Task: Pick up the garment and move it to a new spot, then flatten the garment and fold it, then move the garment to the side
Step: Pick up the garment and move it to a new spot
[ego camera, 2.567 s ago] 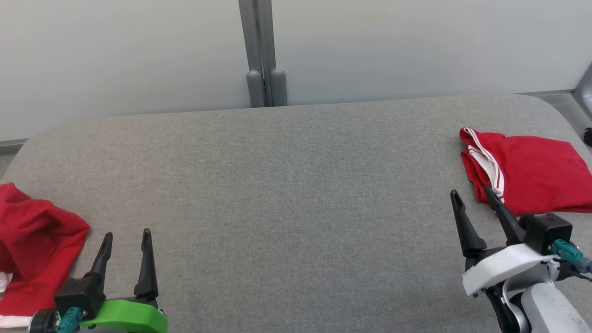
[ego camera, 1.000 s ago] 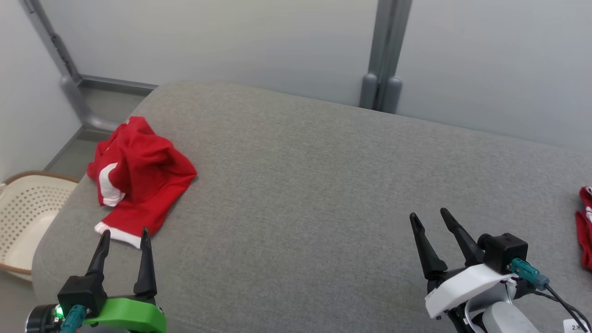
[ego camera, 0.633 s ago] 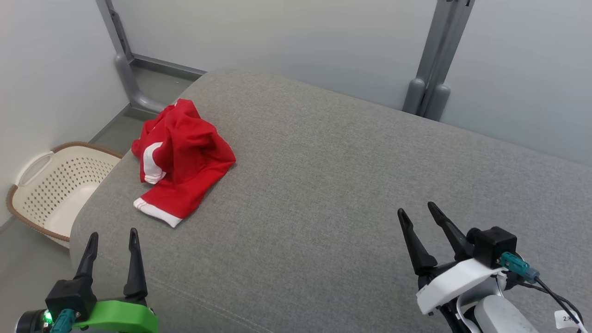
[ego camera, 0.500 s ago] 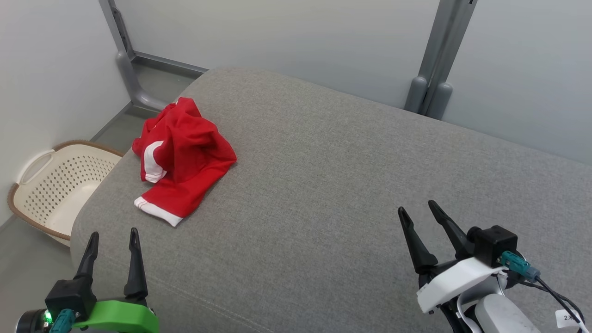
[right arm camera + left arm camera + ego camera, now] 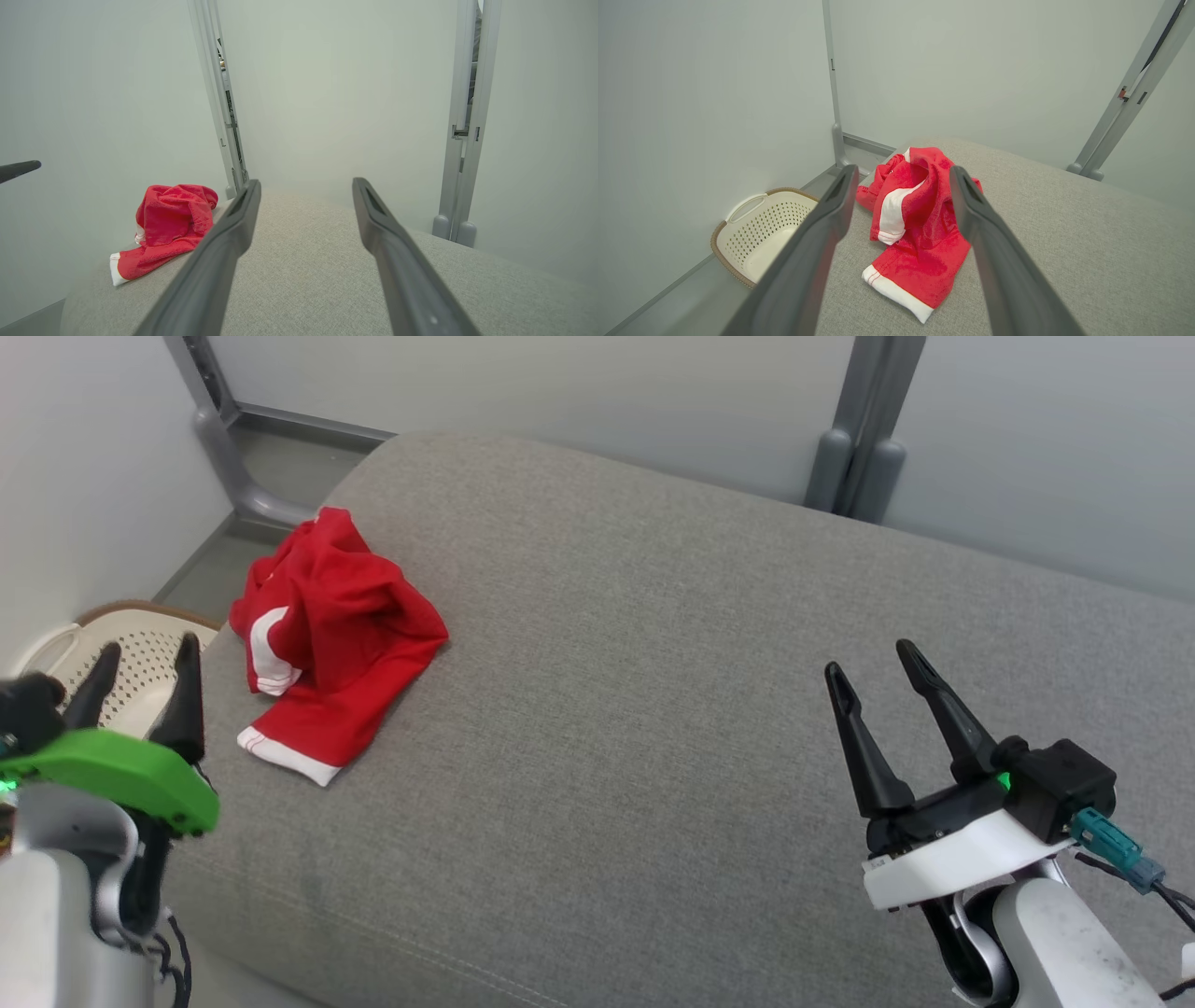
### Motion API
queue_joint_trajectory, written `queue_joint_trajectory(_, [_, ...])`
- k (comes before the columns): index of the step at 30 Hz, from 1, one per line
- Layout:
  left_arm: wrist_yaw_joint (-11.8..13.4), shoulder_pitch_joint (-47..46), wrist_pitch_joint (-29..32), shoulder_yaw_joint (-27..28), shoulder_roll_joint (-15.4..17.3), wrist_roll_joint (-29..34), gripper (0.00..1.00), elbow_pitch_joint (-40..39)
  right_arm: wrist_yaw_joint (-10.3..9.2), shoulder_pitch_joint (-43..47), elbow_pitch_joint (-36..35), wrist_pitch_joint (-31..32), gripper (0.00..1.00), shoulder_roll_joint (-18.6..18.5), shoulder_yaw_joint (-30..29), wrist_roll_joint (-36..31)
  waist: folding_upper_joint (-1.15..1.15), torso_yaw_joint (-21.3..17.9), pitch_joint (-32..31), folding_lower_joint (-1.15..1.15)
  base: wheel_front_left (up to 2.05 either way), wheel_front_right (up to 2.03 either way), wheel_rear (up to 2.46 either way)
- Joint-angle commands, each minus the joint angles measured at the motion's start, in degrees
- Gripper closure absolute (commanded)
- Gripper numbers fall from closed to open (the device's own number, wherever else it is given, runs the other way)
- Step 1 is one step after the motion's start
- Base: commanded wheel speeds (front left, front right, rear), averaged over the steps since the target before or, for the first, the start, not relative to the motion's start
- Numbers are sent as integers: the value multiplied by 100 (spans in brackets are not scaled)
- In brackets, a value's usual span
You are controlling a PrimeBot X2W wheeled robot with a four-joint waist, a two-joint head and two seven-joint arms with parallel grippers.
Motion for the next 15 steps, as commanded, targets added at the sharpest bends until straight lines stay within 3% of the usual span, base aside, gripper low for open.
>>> queue_joint_trajectory(1, [-35, -259, 201, 61, 15, -281, 0, 81, -4, -104, -87, -14, 0, -72, 28, -64, 0, -379, 446, 0, 0, 0, 0])
queue_joint_trajectory(6, [-101, -1048, 989, 116, 384, -827, 0, 530, -4, -334, -352, -13, 0, -170, 126, -110, 0, -788, 953, 0, 0, 0, 0])
queue_joint_trajectory(15, [-141, -2109, 1726, -8, 1027, -1555, 0, 1829, -5, -810, -406, -13, 0, -302, 336, -76, 0, -1574, 1670, 0, 0, 0, 0])
